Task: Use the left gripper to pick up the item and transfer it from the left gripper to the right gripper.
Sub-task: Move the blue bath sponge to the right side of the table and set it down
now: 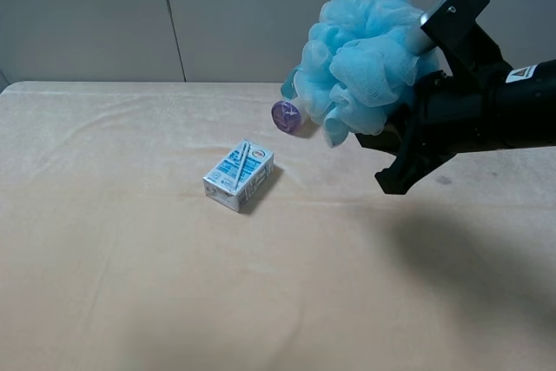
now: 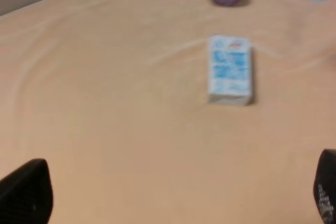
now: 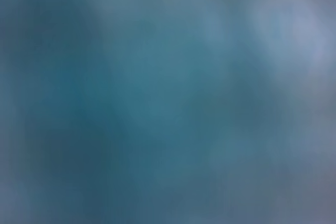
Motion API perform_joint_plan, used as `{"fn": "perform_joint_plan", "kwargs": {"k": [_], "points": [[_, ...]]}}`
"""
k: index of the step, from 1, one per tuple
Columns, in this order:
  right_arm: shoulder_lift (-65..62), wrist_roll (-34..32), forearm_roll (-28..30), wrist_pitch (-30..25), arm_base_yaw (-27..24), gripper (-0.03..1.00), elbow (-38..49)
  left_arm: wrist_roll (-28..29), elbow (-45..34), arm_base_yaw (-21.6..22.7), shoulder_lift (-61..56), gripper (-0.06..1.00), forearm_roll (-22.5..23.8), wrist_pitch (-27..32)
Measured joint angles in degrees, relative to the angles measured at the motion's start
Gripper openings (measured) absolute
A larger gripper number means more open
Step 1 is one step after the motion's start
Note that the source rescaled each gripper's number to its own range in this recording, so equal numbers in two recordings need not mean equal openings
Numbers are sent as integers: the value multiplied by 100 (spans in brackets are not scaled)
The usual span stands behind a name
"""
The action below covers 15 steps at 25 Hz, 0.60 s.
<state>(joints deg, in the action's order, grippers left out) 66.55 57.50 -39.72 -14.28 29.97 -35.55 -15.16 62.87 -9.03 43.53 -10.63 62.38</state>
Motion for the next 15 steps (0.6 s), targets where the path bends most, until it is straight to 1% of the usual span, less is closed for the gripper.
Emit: {"fn": "perform_joint_plan", "kwargs": {"k": [2, 4, 9, 12, 15], "points": [[0, 0, 0, -4, 0, 2, 0, 183, -480, 0, -639, 100, 251, 0], [0, 0, 0, -4, 0, 2, 0, 283, -890, 0, -1162, 100, 351, 0], [0, 0, 0, -10, 0, 2, 0, 431, -2030, 0, -2736, 100, 374, 60], [0, -6, 0, -10, 0, 2, 0, 482, -2517, 0, -3560, 100, 379, 211], [0, -75, -5, -14, 0, 1, 0, 667, -2789, 0, -4212, 100, 416, 277]]}}
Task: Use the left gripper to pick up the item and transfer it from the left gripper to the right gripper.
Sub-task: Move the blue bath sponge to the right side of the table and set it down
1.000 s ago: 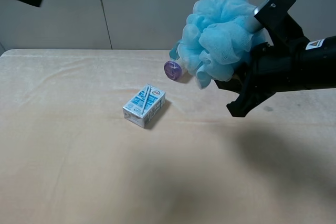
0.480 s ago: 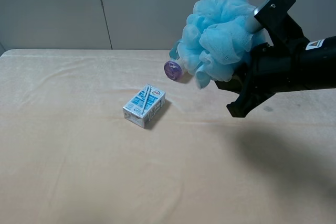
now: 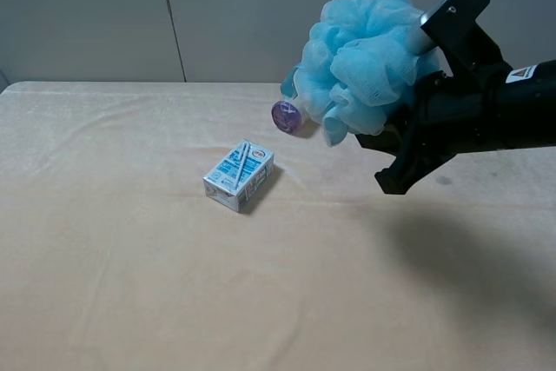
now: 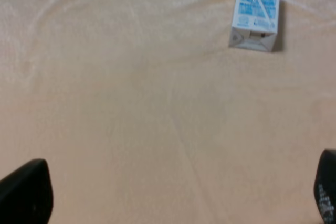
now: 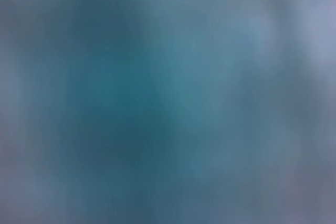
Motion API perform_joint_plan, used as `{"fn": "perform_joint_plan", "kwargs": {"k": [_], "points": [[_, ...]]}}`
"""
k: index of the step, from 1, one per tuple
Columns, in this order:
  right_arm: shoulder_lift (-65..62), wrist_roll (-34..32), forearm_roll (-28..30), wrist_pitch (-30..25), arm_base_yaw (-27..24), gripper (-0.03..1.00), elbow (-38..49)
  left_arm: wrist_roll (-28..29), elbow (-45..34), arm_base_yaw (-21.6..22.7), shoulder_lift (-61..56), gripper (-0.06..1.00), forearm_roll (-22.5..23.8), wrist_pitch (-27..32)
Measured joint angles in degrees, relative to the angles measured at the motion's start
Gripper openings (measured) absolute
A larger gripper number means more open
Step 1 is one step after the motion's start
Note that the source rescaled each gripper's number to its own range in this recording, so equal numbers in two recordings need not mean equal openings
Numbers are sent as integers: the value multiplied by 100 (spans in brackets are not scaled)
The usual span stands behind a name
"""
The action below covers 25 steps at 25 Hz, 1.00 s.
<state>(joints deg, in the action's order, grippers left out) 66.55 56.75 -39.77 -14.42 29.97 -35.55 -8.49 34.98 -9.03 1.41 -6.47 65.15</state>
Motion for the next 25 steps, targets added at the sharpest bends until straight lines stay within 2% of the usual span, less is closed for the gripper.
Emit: {"fn": "perform_joint_plan", "kwargs": {"k": [5, 8, 11, 25], "points": [[0, -120, 0, -7, 0, 1, 0, 537, -225, 0, -176, 100, 337, 79], [0, -153, 0, -19, 0, 1, 0, 738, -474, 0, -176, 100, 520, -72], [0, -211, 0, -26, 0, 1, 0, 771, -607, 0, -176, 100, 563, -419], [6, -320, 0, -42, 0, 1, 0, 776, -652, 13, -176, 100, 582, -430]]}}
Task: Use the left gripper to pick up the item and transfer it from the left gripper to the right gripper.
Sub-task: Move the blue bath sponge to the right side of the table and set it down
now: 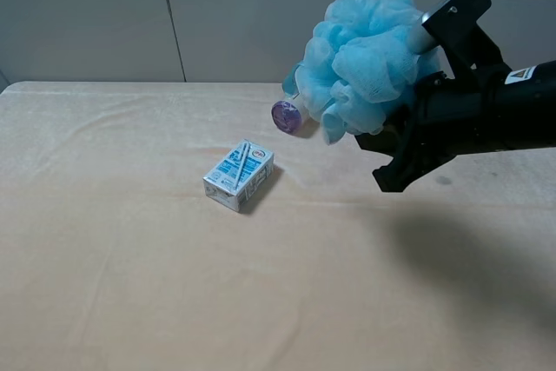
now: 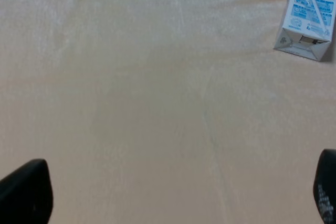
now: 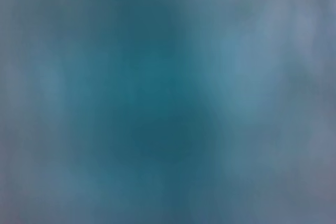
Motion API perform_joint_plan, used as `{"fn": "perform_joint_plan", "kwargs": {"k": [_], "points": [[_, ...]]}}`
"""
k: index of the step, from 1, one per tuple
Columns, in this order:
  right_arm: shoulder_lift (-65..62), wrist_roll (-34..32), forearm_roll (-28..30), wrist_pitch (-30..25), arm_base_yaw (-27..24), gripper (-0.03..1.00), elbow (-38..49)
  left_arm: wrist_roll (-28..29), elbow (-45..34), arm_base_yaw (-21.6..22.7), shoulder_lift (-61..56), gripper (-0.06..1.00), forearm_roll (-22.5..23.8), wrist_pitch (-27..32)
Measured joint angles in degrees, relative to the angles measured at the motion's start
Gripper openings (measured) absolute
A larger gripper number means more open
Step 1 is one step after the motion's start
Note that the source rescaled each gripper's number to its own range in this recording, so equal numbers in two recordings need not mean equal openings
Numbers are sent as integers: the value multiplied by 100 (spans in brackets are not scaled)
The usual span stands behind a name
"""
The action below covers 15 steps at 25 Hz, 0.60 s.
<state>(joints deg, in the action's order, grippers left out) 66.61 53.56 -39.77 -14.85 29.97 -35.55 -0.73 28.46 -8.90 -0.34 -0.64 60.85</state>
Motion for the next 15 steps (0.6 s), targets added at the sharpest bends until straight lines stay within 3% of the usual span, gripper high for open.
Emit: {"fn": "perform_joint_plan", "kwargs": {"k": [4, 9, 12, 15], "points": [[0, -296, 0, 0, 0, 1, 0, 0, 0, 411, 0, 100, 2, 0], [0, -661, 5, -21, 0, 0, 0, 0, 0, 1371, 0, 100, 12, 0], [4, -951, 187, -293, -7, 0, -156, 0, 0, 1715, 0, 100, 12, 0], [4, -1540, 669, -746, -105, 0, -433, 0, 0, 1787, 0, 100, 12, 0]]}}
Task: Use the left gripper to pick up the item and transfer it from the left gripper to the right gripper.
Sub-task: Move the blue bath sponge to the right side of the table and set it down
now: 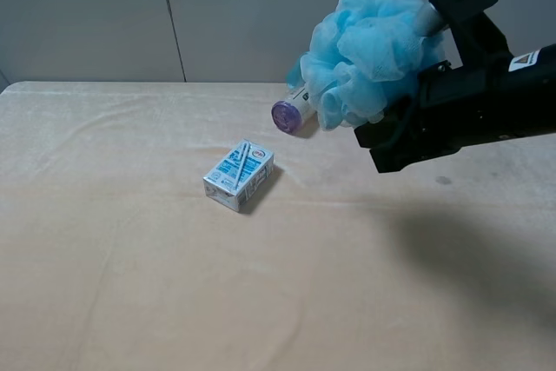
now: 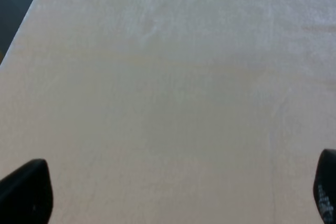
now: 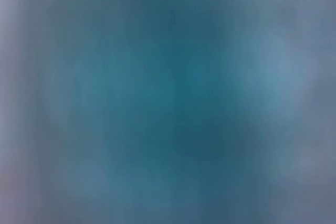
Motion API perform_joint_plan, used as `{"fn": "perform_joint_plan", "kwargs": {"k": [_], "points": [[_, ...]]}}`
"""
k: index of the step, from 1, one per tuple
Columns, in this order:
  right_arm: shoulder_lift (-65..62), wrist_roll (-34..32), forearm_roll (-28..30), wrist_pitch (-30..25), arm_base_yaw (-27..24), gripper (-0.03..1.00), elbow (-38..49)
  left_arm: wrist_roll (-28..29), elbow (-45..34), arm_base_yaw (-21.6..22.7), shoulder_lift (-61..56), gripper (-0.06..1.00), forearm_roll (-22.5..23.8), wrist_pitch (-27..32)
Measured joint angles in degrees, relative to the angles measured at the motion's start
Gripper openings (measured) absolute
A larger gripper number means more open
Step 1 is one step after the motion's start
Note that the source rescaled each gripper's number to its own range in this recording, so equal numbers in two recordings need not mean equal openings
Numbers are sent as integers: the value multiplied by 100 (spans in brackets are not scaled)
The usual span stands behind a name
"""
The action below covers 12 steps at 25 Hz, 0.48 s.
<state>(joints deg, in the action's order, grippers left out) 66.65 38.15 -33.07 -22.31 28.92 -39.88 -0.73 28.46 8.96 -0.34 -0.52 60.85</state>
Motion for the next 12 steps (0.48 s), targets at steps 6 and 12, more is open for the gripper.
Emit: {"fn": "perform_joint_plan", "kwargs": {"k": [6, 12], "points": [[19, -2016, 1800, -1159, -499, 0, -624, 2, 0, 0, 0, 100, 0, 0], [611, -2923, 2804, -2286, -1160, 0, -1156, 6, 0, 0, 0, 100, 0, 0]]}}
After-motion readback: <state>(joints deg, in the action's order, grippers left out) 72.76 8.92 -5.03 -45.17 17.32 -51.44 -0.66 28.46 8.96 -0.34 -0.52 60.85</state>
